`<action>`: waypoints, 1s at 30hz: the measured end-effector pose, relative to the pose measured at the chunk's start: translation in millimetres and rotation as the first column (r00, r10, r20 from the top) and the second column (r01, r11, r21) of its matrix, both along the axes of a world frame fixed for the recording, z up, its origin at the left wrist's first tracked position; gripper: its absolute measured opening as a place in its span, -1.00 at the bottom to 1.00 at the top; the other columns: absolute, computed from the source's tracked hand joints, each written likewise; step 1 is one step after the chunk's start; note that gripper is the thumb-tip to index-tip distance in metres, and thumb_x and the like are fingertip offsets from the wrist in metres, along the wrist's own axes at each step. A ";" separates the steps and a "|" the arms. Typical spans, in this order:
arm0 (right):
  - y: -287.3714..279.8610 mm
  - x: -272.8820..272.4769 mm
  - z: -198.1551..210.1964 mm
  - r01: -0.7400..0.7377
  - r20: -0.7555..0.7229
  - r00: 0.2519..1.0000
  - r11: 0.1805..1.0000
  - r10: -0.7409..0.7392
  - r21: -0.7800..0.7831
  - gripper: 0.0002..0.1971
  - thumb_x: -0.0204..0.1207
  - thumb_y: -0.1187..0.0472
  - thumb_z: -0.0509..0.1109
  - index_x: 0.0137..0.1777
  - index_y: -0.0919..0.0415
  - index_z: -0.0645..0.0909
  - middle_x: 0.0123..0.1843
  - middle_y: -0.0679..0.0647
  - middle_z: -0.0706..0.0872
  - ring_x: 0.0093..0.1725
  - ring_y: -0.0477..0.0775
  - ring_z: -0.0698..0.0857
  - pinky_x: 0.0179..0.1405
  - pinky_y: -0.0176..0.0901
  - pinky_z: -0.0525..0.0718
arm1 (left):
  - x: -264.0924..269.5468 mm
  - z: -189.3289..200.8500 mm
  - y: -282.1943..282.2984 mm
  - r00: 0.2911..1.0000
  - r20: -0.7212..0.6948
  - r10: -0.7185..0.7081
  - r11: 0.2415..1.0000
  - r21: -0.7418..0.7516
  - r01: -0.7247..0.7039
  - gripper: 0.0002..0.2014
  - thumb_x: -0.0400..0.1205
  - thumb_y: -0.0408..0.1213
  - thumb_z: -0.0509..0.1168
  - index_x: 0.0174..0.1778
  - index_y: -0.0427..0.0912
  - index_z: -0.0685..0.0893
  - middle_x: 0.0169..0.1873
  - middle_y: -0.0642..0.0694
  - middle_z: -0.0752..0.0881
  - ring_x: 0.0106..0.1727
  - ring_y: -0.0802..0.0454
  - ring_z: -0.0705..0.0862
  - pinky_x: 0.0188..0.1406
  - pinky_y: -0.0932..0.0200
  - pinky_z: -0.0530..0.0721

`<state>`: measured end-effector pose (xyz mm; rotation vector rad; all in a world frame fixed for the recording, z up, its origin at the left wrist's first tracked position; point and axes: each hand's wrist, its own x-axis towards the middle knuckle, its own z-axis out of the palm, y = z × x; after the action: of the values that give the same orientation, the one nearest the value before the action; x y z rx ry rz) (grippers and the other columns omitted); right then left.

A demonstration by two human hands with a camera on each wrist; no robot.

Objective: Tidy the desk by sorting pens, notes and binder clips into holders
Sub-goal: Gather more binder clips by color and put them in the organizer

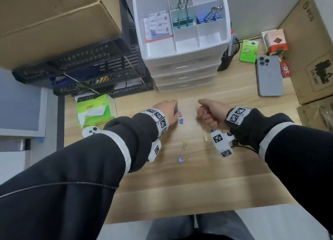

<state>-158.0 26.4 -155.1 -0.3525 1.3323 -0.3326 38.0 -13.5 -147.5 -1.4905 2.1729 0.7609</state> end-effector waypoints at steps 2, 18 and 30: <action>0.0 -2.2 -2.4 0.030 0.008 1.000 1.000 -0.030 -0.006 -0.49 0.75 -0.09 0.09 -0.39 0.17 0.45 -0.61 -0.05 0.23 -0.65 -0.10 0.20 -0.76 -0.47 0.16 | -6.3 -7.2 -2.7 1.000 -0.006 -0.029 1.000 0.005 0.029 -0.78 0.56 -0.22 0.29 0.12 -0.03 0.63 0.03 -0.07 0.74 0.02 -0.19 0.73 -0.01 0.02 0.71; -0.5 -34.4 -18.1 0.136 0.027 0.990 0.983 -0.141 0.122 -0.59 0.79 0.02 0.07 -0.25 0.21 0.47 -0.46 0.01 0.31 -0.62 -0.09 0.25 -0.79 -0.39 0.22 | -32.3 -22.2 -14.5 0.975 0.099 -0.198 0.977 0.104 0.188 -0.83 0.53 -0.18 0.35 -0.36 -0.11 0.61 -0.27 -0.06 0.72 -0.26 -0.19 0.70 -0.30 0.08 0.68; -4.3 4.6 1.0 0.173 0.016 0.984 0.972 -0.178 0.161 -0.72 0.76 0.18 0.21 -0.03 0.41 0.57 -0.23 0.28 0.62 -0.27 0.19 0.67 -0.51 0.10 0.82 | -38.6 26.5 -12.6 0.954 -0.245 -0.171 0.984 0.004 0.178 -0.86 0.64 -0.18 0.31 -0.06 -0.19 0.64 -0.28 -0.02 0.67 -0.18 -0.12 0.67 -0.20 0.08 0.62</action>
<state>-153.4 22.1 -154.1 -0.0958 1.3541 -0.3751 -0.6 -26.1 -121.0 -1.2247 2.4251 0.9496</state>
